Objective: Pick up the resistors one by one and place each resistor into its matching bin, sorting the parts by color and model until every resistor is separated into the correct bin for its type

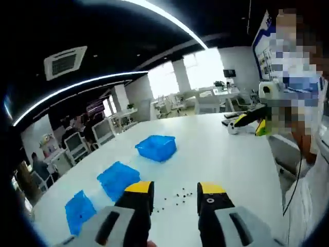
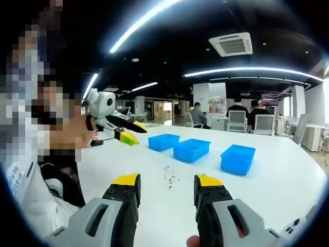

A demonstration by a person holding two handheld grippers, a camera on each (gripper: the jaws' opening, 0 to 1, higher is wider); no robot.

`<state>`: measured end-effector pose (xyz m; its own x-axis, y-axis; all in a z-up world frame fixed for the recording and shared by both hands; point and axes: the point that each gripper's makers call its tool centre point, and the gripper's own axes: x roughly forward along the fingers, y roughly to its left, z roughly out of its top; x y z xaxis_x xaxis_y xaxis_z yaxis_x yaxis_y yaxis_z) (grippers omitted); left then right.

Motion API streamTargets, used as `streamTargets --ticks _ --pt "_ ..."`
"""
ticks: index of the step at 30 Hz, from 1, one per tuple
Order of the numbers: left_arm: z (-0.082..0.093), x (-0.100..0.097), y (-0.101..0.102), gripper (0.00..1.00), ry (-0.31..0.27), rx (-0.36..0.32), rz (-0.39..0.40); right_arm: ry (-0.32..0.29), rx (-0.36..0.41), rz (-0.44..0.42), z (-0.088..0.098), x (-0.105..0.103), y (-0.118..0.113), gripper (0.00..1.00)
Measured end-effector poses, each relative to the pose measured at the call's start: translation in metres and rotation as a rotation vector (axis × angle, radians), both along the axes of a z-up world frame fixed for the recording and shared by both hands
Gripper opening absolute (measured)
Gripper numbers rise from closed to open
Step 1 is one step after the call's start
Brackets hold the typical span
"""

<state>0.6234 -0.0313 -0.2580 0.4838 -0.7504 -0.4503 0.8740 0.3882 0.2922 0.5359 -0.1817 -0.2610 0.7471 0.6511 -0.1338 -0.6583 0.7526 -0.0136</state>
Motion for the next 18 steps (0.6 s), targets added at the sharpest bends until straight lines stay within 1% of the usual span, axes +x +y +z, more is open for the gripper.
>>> streamTargets --ticks 3,4,5,6,8,9,10,11,12,13,14,15,16,17,18 --pt "-0.011 0.008 -0.023 0.34 -0.007 0.133 -0.110 -0.001 0.003 -0.002 0.000 0.000 -0.001 0.43" --pt "-0.013 0.010 -0.028 0.33 -0.006 0.155 -0.128 0.000 0.003 -0.002 0.000 0.000 -0.001 0.43" --pt "-0.020 0.010 -0.037 0.32 0.007 0.202 -0.179 0.002 0.002 -0.002 -0.001 0.000 -0.001 0.43" --pt "-0.023 0.011 -0.043 0.31 0.004 0.233 -0.216 0.003 0.002 -0.003 -0.002 0.000 -0.001 0.43" --pt "-0.034 0.012 -0.051 0.29 0.023 0.313 -0.280 0.003 0.000 -0.001 -0.002 -0.001 0.000 0.43" --pt "-0.038 0.011 -0.056 0.29 0.015 0.353 -0.322 0.002 -0.001 0.000 -0.002 -0.001 0.000 0.43" --pt "-0.042 0.010 -0.059 0.29 0.013 0.380 -0.356 0.001 -0.002 0.000 -0.001 -0.001 0.000 0.43" --pt "-0.048 0.007 -0.062 0.29 0.024 0.436 -0.411 -0.001 -0.001 -0.001 0.000 -0.001 -0.001 0.43" --pt "-0.052 0.006 -0.065 0.29 0.016 0.470 -0.446 -0.002 -0.002 -0.003 0.000 -0.001 -0.001 0.43" --pt "-0.057 0.004 -0.068 0.28 0.022 0.501 -0.487 -0.003 -0.003 -0.006 0.000 -0.001 -0.002 0.43" --pt "-0.064 0.002 -0.067 0.27 0.058 0.546 -0.507 -0.003 -0.003 -0.009 0.001 -0.001 -0.002 0.43" --pt "-0.070 0.003 -0.065 0.27 0.062 0.606 -0.536 -0.003 -0.002 -0.010 0.001 -0.001 -0.002 0.43" --pt "-0.075 0.005 -0.066 0.27 0.040 0.650 -0.576 -0.005 -0.003 -0.012 0.001 -0.001 -0.003 0.43" --pt "-0.081 0.005 -0.064 0.26 0.044 0.696 -0.608 -0.006 -0.003 -0.013 0.002 -0.001 -0.003 0.43" --pt "-0.086 0.001 -0.061 0.25 0.072 0.733 -0.644 -0.008 -0.004 -0.012 0.002 -0.002 -0.002 0.43"
